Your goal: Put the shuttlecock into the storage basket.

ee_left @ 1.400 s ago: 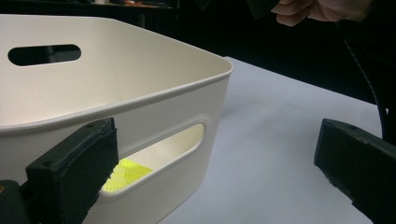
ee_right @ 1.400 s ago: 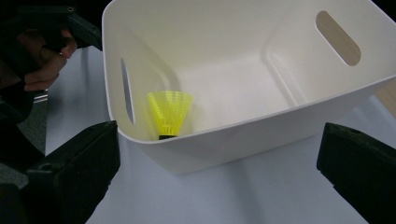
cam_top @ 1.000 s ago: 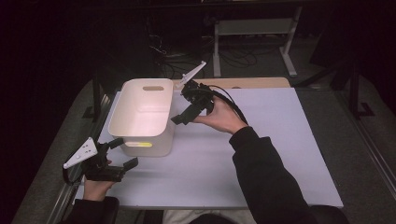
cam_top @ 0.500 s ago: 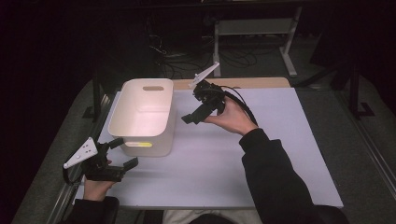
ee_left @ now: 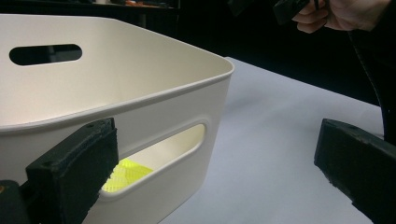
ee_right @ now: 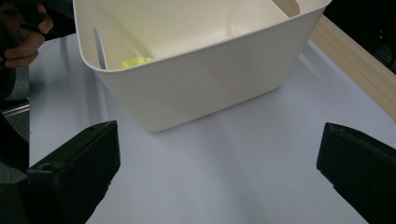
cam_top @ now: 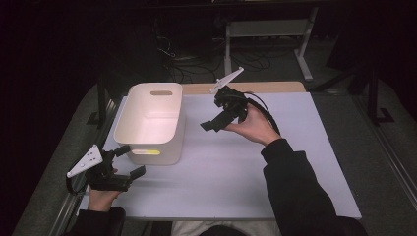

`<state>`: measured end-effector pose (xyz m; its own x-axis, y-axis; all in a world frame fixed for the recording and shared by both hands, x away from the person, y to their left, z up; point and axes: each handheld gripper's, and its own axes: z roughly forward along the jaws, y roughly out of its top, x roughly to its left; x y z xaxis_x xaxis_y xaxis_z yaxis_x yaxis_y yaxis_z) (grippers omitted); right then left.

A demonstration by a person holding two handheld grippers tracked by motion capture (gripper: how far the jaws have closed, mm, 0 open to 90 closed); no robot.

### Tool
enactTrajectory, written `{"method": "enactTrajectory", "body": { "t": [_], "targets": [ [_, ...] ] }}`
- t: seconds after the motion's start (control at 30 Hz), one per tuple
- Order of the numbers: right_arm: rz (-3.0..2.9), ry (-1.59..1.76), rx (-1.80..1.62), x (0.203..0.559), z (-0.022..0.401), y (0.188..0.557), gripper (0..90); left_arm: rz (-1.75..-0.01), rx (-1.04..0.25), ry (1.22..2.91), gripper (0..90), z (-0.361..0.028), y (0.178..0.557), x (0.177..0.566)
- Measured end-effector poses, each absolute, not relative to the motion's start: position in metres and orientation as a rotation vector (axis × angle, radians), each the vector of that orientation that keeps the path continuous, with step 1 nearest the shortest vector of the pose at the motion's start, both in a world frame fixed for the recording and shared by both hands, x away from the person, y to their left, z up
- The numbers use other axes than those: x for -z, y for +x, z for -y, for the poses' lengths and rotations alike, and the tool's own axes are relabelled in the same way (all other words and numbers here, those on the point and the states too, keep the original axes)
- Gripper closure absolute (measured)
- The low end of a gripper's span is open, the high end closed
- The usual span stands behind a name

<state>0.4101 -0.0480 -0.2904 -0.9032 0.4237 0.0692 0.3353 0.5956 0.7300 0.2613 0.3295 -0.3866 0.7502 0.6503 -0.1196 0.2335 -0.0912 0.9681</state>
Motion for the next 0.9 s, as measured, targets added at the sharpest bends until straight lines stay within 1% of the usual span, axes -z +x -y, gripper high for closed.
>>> {"method": "enactTrajectory", "body": {
  "t": [0.9],
  "targets": [
    [-2.651,0.707,-1.22,0.297,0.092,0.399,0.0,-0.715,-0.405,1.665,0.0,-0.329,0.262,0.387]
  ]
}}
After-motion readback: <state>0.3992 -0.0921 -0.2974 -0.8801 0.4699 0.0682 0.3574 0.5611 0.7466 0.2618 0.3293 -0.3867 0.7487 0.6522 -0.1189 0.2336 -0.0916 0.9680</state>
